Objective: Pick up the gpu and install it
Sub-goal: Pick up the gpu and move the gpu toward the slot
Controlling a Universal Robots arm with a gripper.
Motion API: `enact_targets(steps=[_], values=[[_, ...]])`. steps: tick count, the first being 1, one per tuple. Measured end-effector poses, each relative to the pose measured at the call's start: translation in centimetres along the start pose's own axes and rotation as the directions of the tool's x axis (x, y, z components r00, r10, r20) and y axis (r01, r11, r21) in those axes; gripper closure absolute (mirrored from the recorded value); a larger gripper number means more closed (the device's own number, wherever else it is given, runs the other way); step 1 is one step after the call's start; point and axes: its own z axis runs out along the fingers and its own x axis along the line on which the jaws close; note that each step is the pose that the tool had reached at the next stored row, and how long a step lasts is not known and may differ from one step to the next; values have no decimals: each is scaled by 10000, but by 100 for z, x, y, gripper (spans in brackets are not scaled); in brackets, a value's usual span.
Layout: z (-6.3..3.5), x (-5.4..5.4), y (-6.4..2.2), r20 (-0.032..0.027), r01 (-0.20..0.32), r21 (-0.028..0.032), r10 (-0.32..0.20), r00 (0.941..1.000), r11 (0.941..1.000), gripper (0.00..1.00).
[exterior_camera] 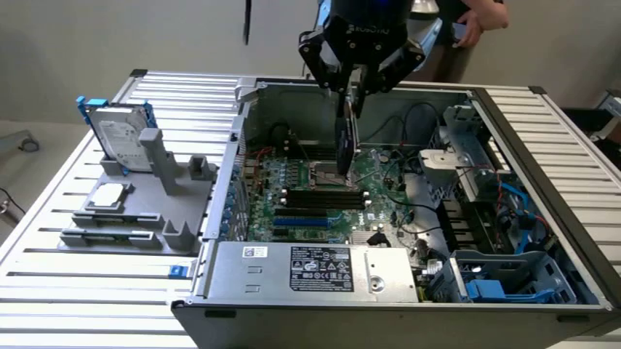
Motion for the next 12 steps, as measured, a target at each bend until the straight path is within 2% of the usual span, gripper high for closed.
enact_targets(steps=[3, 6, 9, 12], values=[[52, -56, -4, -13, 137, 70, -137, 9999, 9999, 74], [100, -63, -7, -49, 570, 117, -569, 9984, 9983, 74], [134, -65, -10, -97, 1124, 130, -1123, 9936, 9936, 74], [159, -65, -12, -143, 1652, 140, -1650, 9862, 9862, 74]])
